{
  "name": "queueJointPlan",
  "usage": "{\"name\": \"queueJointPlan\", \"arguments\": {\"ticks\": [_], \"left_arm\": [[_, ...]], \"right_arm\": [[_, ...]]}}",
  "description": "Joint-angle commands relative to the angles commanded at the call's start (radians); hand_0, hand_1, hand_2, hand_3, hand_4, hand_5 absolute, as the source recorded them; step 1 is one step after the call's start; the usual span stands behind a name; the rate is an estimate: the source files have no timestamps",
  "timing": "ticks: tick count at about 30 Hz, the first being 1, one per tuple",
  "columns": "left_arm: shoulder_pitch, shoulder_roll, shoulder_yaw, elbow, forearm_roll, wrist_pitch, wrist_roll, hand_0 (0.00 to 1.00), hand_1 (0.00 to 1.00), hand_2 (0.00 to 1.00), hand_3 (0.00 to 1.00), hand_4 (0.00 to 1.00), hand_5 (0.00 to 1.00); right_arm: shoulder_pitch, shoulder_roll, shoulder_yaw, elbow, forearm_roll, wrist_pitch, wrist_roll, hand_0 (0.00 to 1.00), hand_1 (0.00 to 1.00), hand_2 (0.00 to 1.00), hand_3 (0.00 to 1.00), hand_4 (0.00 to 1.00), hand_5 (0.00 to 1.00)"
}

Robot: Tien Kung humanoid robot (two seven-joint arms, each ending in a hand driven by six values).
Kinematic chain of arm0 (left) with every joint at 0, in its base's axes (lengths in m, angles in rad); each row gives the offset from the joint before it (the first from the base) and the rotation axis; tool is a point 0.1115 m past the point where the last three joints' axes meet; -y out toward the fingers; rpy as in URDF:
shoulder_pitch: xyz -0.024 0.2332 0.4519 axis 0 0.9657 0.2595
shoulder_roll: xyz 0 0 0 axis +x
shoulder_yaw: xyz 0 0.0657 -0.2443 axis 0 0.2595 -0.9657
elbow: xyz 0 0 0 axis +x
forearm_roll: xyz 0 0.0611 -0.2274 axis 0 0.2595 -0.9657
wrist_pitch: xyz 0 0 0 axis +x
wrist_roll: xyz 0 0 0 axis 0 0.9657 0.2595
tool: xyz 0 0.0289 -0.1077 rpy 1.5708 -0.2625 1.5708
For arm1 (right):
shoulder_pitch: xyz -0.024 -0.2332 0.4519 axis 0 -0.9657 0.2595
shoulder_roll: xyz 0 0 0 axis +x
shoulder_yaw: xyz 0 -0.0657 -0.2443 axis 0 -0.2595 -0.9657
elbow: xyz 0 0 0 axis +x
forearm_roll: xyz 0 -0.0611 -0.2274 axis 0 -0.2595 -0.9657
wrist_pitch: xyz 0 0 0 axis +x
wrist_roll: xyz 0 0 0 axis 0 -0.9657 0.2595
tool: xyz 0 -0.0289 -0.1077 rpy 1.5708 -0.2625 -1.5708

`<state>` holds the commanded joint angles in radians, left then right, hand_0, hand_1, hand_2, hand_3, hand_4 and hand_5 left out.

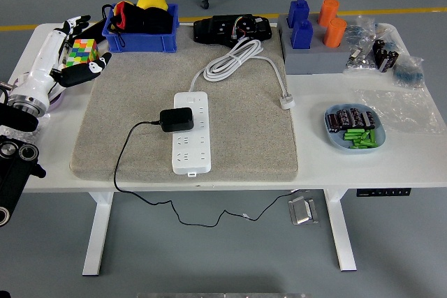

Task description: Pull the plug out,throw it away,press the button

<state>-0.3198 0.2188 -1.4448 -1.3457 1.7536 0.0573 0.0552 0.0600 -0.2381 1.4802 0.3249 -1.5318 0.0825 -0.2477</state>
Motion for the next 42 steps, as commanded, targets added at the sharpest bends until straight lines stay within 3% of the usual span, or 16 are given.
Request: {"name": "queueJointPlan", "arguments": {"ticks": [4, 10, 11, 16, 17, 25, 28, 29, 33, 34, 40, 41, 42], "left_arm": [[-0.004, 0.005, 0.029, -0.003, -0.011, -0.012, 0.002, 0.918, 0.92, 0.906, 0.904, 0.746, 0.203], [-0.033, 0.025, 0.154, 0.011, -0.036, -0.068, 0.013, 0.915, 0.919, 0.905, 0.903, 0.749, 0.198], [-0.043, 0.029, 0.187, 0.019, -0.039, -0.078, 0.017, 0.915, 0.92, 0.904, 0.905, 0.861, 0.25], [-0.083, 0.039, 0.303, 0.045, -0.048, -0.104, 0.034, 0.915, 0.92, 0.904, 0.905, 0.861, 0.25], [-0.088, 0.039, 0.319, 0.049, -0.048, -0.106, 0.037, 0.915, 0.924, 0.905, 0.906, 0.976, 0.32], [-0.167, 0.033, 0.461, 0.13, -0.028, -0.138, 0.085, 0.915, 0.914, 0.897, 0.901, 0.998, 0.274], [-0.196, 0.025, 0.509, 0.173, -0.028, -0.132, 0.098, 0.915, 0.914, 0.897, 0.901, 0.998, 0.274], [-0.206, 0.021, 0.523, 0.19, -0.027, -0.13, 0.102, 0.887, 0.859, 0.869, 0.883, 0.998, 0.167], [-0.23, 0.009, 0.559, 0.232, -0.035, -0.108, 0.098, 0.887, 0.859, 0.869, 0.883, 0.998, 0.167], [-0.238, 0.004, 0.569, 0.245, -0.034, -0.099, 0.095, 0.861, 0.792, 0.792, 0.838, 0.968, 0.143], [-0.263, -0.017, 0.586, 0.294, -0.035, -0.076, 0.085, 0.861, 0.792, 0.792, 0.838, 0.968, 0.143], [-0.267, -0.02, 0.588, 0.302, -0.037, -0.071, 0.081, 0.823, 0.731, 0.729, 0.797, 0.928, 0.055], [-0.271, -0.023, 0.592, 0.31, -0.038, -0.068, 0.08, 0.823, 0.731, 0.729, 0.797, 0.928, 0.055]], "right_arm": [[-0.001, 0.002, 0.0, 0.0, 0.001, 0.0, 0.0, 0.767, 0.729, 0.724, 0.713, 0.883, 0.658], [-0.002, 0.004, 0.0, 0.0, 0.001, 0.001, 0.0, 0.767, 0.729, 0.724, 0.713, 0.883, 0.658], [-0.002, 0.004, -0.001, 0.001, 0.002, 0.001, 0.0, 0.767, 0.729, 0.724, 0.713, 0.883, 0.658], [-0.001, 0.004, 0.001, 0.0, 0.003, 0.001, 0.0, 0.767, 0.729, 0.724, 0.713, 0.883, 0.658], [-0.001, 0.004, 0.002, 0.0, 0.003, 0.0, 0.0, 0.767, 0.729, 0.724, 0.713, 0.883, 0.658], [-0.001, 0.004, 0.001, 0.0, 0.006, 0.0, 0.0, 0.767, 0.729, 0.724, 0.713, 0.883, 0.658], [-0.002, 0.006, 0.001, -0.001, 0.006, 0.001, -0.001, 0.767, 0.729, 0.724, 0.713, 0.883, 0.658], [-0.001, 0.006, 0.001, -0.001, 0.006, 0.001, -0.001, 0.767, 0.729, 0.724, 0.713, 0.883, 0.658], [-0.001, 0.006, 0.0, -0.001, 0.007, 0.001, -0.001, 0.767, 0.729, 0.724, 0.713, 0.883, 0.658], [-0.002, 0.006, -0.001, -0.001, 0.007, 0.001, -0.001, 0.767, 0.729, 0.724, 0.713, 0.883, 0.658], [-0.001, 0.005, 0.0, -0.002, 0.008, 0.001, -0.001, 0.767, 0.729, 0.724, 0.713, 0.883, 0.658], [-0.001, 0.005, -0.001, -0.002, 0.008, 0.001, -0.001, 0.767, 0.729, 0.724, 0.713, 0.883, 0.658], [-0.001, 0.005, -0.001, -0.002, 0.008, 0.0, -0.001, 0.767, 0.729, 0.724, 0.713, 0.883, 0.658]]}}
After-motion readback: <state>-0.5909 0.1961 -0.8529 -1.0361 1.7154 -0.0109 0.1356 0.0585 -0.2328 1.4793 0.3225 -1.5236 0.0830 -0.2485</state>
